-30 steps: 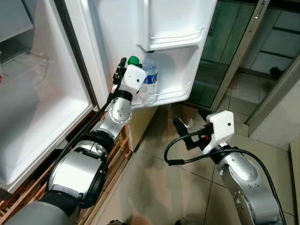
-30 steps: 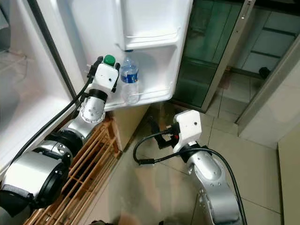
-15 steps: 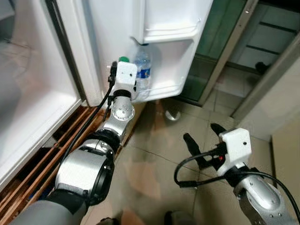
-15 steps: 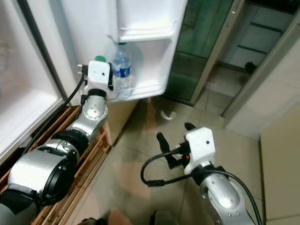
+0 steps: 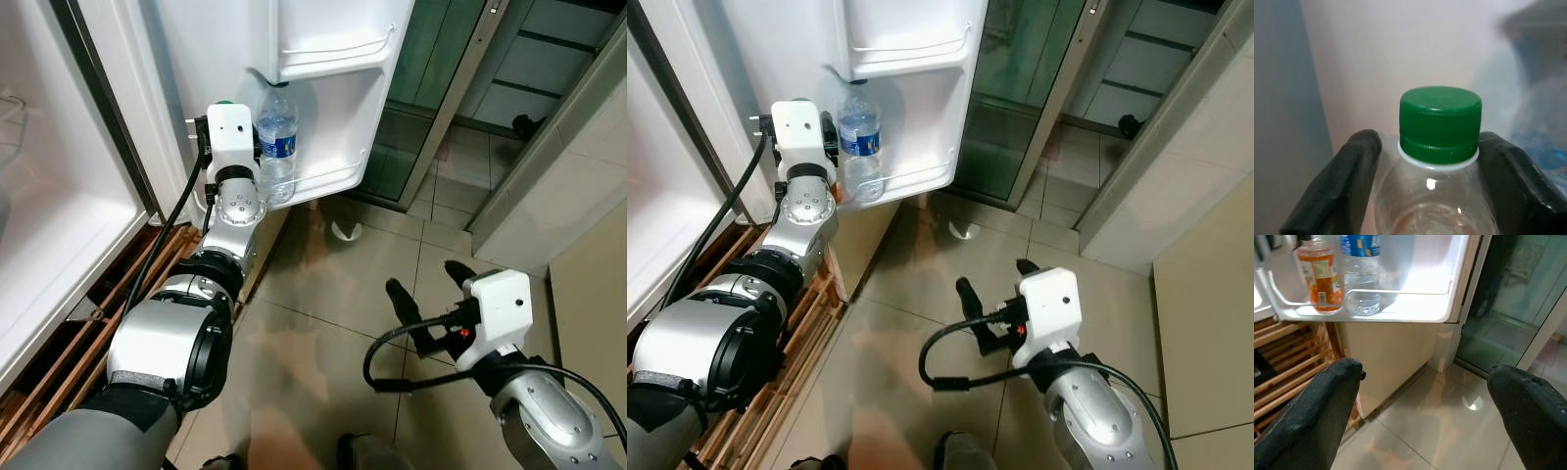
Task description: Restocking fridge
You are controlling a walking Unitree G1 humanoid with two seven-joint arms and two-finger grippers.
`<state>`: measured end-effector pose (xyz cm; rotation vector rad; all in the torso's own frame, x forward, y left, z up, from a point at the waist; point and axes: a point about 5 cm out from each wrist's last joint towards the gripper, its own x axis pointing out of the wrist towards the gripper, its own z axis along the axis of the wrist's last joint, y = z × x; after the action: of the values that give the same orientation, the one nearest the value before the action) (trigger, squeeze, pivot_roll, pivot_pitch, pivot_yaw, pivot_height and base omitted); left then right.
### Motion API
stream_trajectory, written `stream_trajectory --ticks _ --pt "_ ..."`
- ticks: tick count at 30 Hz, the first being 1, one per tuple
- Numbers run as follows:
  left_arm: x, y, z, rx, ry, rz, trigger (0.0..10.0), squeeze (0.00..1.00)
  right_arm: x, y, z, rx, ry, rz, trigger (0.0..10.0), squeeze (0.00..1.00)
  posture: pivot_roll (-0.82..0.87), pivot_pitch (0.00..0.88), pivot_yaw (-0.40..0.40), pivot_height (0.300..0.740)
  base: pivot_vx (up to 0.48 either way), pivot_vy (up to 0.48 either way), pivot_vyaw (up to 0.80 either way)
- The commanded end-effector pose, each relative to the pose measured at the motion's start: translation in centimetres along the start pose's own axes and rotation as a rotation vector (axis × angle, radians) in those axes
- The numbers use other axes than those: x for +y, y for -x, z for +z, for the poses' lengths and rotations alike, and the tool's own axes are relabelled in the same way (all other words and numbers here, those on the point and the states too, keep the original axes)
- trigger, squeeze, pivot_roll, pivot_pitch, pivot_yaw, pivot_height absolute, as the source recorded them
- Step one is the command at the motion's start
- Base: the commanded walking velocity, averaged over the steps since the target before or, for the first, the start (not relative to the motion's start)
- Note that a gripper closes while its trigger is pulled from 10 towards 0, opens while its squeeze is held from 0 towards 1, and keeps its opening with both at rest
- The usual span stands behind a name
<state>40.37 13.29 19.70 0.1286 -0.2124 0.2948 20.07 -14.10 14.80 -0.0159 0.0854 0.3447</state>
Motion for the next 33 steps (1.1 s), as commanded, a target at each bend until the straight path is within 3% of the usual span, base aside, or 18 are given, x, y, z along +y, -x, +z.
stream_trajectory --ticks 1,7,11,18,26,30,33 --pt "0.2 -0.9 1.9 -0.05 0.013 0.013 10.0 1.0 -0.3 -0.1 -0.5 0.019 -0.011 -0.018 10.0 0.0 -0.41 0.123 -0.025 0.74 0.0 0.0 0.0" --pt "0.5 -1.9 3.7 -0.094 0.013 -0.052 10.0 1.0 -0.4 -2.0 -0.6 -0.009 -0.037 -0.026 10.0 0.0 -0.35 0.05 0.011 0.74 0.0 0.0 0.0" --pt "-0.3 -1.7 3.7 -0.083 0.013 -0.136 10.0 1.0 -0.9 -3.1 -0.7 -0.022 -0.049 -0.037 10.0 0.0 -0.31 0.001 0.02 0.74 0.0 0.0 0.0" --pt "-0.9 -1.1 3.5 -0.093 -0.024 -0.223 10.0 1.0 -1.5 -4.8 -0.9 -0.049 -0.047 -0.035 10.0 0.0 -0.25 0.0 0.028 0.74 0.0 0.0 0.0" --pt "-0.7 0.6 4.1 -0.145 -0.005 -0.286 10.0 1.0 -1.9 -6.3 -0.7 -0.082 -0.044 -0.03 10.0 0.0 -0.18 0.0 0.039 0.74 0.0 0.0 0.0" --pt "0.0 3.7 3.3 -0.124 0.046 -0.364 10.0 1.0 -3.0 -7.2 -1.6 -0.076 -0.07 -0.072 10.0 0.0 -0.15 0.0 0.04 0.74 0.0 0.0 0.0" --pt "0.7 4.9 2.9 -0.116 0.051 -0.4 10.0 1.0 -3.5 -7.3 -1.9 -0.07 -0.067 -0.08 10.0 0.0 -0.13 0.0 0.031 0.74 0.0 0.0 0.0"
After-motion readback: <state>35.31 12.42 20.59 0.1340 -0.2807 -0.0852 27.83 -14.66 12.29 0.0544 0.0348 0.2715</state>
